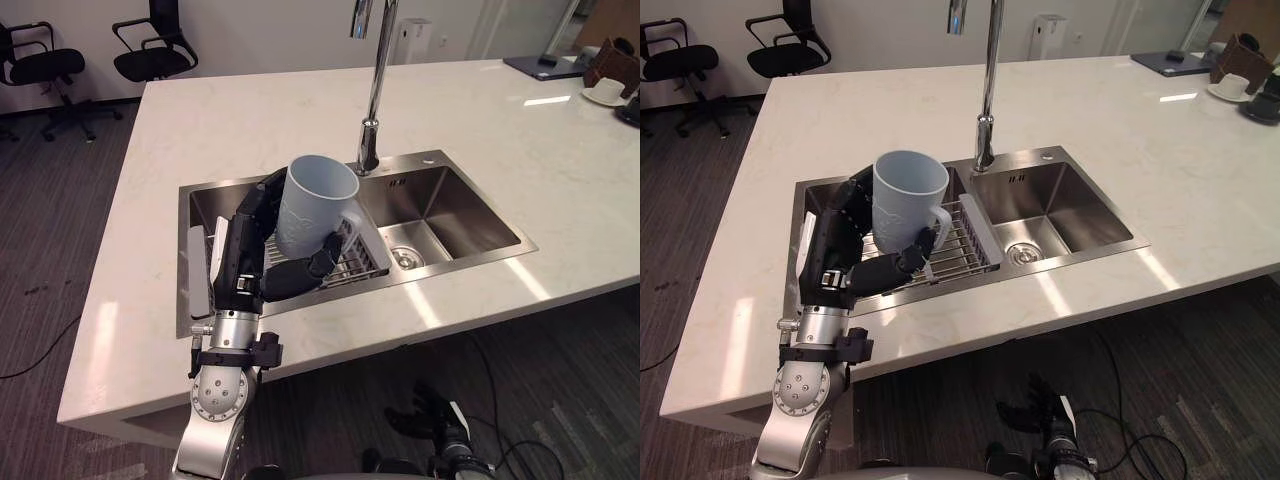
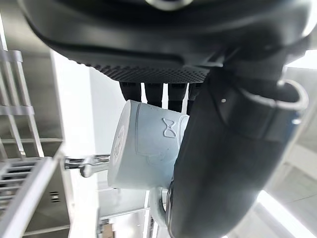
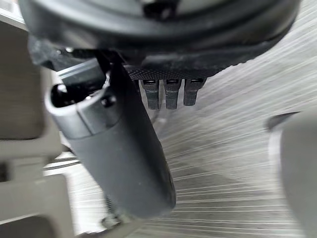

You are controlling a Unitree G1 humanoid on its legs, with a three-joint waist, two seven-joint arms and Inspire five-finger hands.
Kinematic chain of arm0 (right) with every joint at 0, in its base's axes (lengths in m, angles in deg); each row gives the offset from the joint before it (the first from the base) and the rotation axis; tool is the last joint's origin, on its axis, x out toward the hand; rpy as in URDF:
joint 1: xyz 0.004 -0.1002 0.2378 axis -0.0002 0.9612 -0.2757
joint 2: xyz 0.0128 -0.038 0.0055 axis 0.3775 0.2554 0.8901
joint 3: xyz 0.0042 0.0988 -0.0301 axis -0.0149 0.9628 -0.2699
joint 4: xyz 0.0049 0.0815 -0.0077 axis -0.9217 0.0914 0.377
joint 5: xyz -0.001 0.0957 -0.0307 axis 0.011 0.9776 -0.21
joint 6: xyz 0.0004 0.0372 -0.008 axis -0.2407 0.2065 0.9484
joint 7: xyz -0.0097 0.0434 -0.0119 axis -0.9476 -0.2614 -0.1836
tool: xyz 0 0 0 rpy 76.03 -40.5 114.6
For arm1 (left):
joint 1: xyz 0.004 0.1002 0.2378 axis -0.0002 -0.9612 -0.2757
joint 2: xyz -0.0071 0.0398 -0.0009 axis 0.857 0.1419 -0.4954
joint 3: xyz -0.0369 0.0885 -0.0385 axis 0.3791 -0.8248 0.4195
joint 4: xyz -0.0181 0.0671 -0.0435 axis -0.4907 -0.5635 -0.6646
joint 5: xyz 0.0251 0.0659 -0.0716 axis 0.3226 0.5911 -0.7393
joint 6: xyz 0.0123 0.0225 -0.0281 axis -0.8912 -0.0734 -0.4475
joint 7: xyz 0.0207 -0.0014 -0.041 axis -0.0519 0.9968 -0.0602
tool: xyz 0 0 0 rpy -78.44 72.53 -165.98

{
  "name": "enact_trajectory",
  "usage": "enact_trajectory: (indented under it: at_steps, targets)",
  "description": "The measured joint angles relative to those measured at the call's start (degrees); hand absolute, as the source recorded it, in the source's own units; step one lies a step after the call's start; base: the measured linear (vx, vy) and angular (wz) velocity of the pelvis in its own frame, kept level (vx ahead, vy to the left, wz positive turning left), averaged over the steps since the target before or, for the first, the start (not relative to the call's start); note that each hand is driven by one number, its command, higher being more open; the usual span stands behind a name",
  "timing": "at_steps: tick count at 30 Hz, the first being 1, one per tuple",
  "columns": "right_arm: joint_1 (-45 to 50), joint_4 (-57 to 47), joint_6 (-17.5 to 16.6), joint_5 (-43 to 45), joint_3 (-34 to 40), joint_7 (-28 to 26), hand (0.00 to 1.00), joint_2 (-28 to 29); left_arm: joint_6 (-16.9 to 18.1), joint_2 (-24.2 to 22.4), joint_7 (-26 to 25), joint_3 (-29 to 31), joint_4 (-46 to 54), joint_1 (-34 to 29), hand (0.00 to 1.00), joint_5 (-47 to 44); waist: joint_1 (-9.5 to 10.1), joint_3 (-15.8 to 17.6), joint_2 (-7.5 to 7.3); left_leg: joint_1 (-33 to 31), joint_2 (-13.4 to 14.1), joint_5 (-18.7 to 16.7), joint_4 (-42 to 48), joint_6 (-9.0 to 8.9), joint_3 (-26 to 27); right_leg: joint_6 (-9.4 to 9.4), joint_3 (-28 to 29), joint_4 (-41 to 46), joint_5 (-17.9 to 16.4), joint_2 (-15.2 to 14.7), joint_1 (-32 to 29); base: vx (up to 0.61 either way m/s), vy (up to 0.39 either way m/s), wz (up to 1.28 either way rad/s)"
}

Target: Walk over to the sink, pick up the cup, carry it to the dishwasher, place the cup inside the dishwasher, then close the dishwasher door

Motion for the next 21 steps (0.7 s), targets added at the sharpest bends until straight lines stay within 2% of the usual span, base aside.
enact_trajectory:
  at_steps: [1, 2, 3, 4, 5, 6, 7, 8, 9, 10, 15, 16, 17, 18, 20, 21]
  targets:
    - [-0.4, -1.1, 0.0, 0.0, -0.1, 0.1, 0.9, 0.5, 0.4, 0.0, -0.1, 0.3, 1.0, 0.0, 0.3, -0.4, 0.36, 0.5, -0.29, -0.6, 0.0, 0.4, 0.7, 0.21, -0.1, -0.49, -1.5, 10.7, -4.5, -0.7, -2.3, -0.12, -0.029, 0.13]
    - [-0.2, -1.3, 0.0, 0.0, -0.1, 0.1, 0.9, 0.8, 0.6, -0.1, -0.2, 0.3, 1.1, -0.1, 0.3, -0.6, 0.69, 0.4, -0.37, -0.9, -0.1, 0.6, 1.1, -0.02, -0.1, 0.02, -2.5, 15.8, -6.7, -1.3, -2.6, -0.13, -0.104, 0.13]
    - [-0.3, -1.3, 0.0, 0.0, -0.5, 0.1, 0.9, 0.9, 0.9, -0.3, -0.3, 0.3, 1.2, -0.3, 0.3, -1.6, 2.34, -0.4, -1.65, -1.7, -0.3, 1.1, 2.2, -0.53, -0.1, 0.86, -4.2, 23.7, -10.0, -3.0, -2.0, -0.05, -0.07, 0.05]
    - [-0.5, -1.3, 0.0, 0.0, -0.8, 0.1, 0.9, 0.9, 1.1, -0.4, -0.4, 0.4, 1.2, -0.4, 0.3, -1.8, 3.06, -0.8, -2.2, -2.6, -0.3, 1.2, 3.0, -0.66, -0.1, 0.87, -4.7, 24.8, -10.7, -3.7, -1.9, -0.11, -0.187, 0.01]
    - [-1.8, -1.3, 0.0, 0.0, -1.2, 0.2, 0.9, 0.5, 1.3, -1.0, -0.4, 0.4, 1.3, -0.4, 0.3, -2.6, 4.08, -1.3, -2.86, -4.7, -0.2, 1.6, 4.1, -1.09, -0.1, 0.87, -6.1, 22.2, -11.4, -3.5, -2.5, -0.12, -0.145, -0.09]
    - [-3.0, -1.5, 0.0, 0.0, -1.2, 0.6, 0.9, 0.2, 1.1, -1.6, -0.3, 0.3, 1.3, -0.5, 0.3, -2.6, 5.55, -1.7, -2.5, -6.2, 0.2, 3.5, 2.1, -0.97, 0.0, 0.86, -6.6, 16.2, -11.4, -2.5, -2.2, -0.15, -0.175, -0.15]
    - [-3.7, -1.6, 0.0, 0.1, -1.1, 0.7, 0.9, 0.1, 1.1, -2.0, -0.1, 0.2, 1.4, -0.5, 0.3, -2.6, 5.96, -2.0, -2.14, -6.9, 0.5, 4.5, 0.9, -0.92, 0.2, 0.83, -6.4, 12.1, -11.4, -1.9, -1.3, -0.16, -0.115, -0.2]
    - [-5.0, -1.6, 0.0, 0.2, -1.1, 1.3, 0.9, -0.5, 1.1, -3.2, 0.0, 0.1, 1.3, -0.5, 0.3, -2.6, 6.0, -1.8, -0.69, -8.5, 1.8, 6.3, -0.2, -0.99, -0.1, -3.02, -6.8, 6.0, -8.7, 0.1, -0.3, -0.15, -0.106, -0.1]
    - [-5.6, -1.6, 0.0, 0.2, -1.0, 1.5, 0.9, -0.6, 1.0, -3.6, 0.1, 0.1, 1.1, -0.5, 0.3, -2.6, 5.97, -1.6, -0.12, -8.8, 2.2, 7.1, -0.8, -0.98, -0.4, -3.5, -7.0, 4.4, -7.5, 0.8, 0.0, -0.19, -0.097, 0.01]
    - [-5.9, -1.5, 0.0, 0.6, -0.9, 2.0, 0.9, -0.6, 0.9, -3.8, 0.2, -0.3, 0.8, -0.5, 0.3, -2.6, 5.76, -1.1, 0.32, -8.8, 2.6, 8.5, -1.7, -1.96, -1.1, -4.08, -7.5, 2.8, -6.1, 1.5, 0.7, -0.17, -0.063, 0.22]
    - [-3.8, -1.2, 0.0, 2.6, -0.2, 3.3, 0.9, -0.2, 0.9, -3.8, -0.1, -1.0, 0.7, -0.4, 0.3, -2.7, 4.2, -0.1, 0.99, -8.9, 2.8, 10.6, -0.8, -2.66, -5.4, -5.45, -11.5, 2.1, -5.2, 2.1, 3.9, -0.17, -0.037, 0.41]
    - [-3.6, -1.2, 0.0, 3.3, 0.8, 3.6, 0.9, 0.3, 0.9, -3.7, 0.0, -1.4, 0.7, -0.1, 0.3, -2.7, 3.54, 0.1, -0.05, -8.1, 1.5, 12.9, -4.8, -2.1, -6.6, -7.28, -13.7, 1.9, -5.1, 0.2, 3.4, -0.21, -0.006, 0.8]
    - [-3.5, -1.4, -0.1, 4.1, 2.0, 3.9, 0.9, 0.8, 1.0, -3.8, 0.0, -2.4, 0.9, 0.3, 0.3, -2.8, 3.15, 0.6, -0.21, -9.5, 1.9, 9.4, 1.3, 1.03, -4.8, -7.74, -15.6, 2.0, -4.7, -0.8, 3.3, -0.21, 0.03, 0.85]
    - [-3.2, -1.4, -0.1, 4.3, 2.3, 4.1, 0.9, 0.7, 1.0, -3.8, 0.0, -3.1, 1.0, 0.3, 0.3, -2.9, 3.1, 0.6, -0.04, -9.6, 2.3, 7.5, 4.8, 1.66, -4.7, -7.81, -16.3, 2.0, -4.6, -1.0, 3.5, -0.19, 0.079, 0.81]
    - [-1.9, -2.1, -0.1, 4.3, 2.3, 4.1, 0.9, 0.5, 1.1, -3.7, 1.1, -5.3, 0.9, 0.6, 0.3, -3.8, 2.49, 0.5, -0.04, -7.1, 3.1, 1.5, 11.5, 1.13, -4.3, -7.62, -19.1, 2.0, -4.3, -3.1, 3.9, -0.19, 0.165, 0.69]
    - [-1.8, -2.1, -0.1, 4.3, 2.3, 4.1, 0.9, 0.5, 1.1, -3.6, 1.2, -5.7, 0.9, 0.7, 0.3, -3.8, 2.32, 0.5, -0.03, -6.0, 3.2, 0.2, 11.9, 1.11, -4.3, -7.58, -19.5, 1.9, -4.3, -3.6, 3.8, -0.16, 0.218, 0.58]
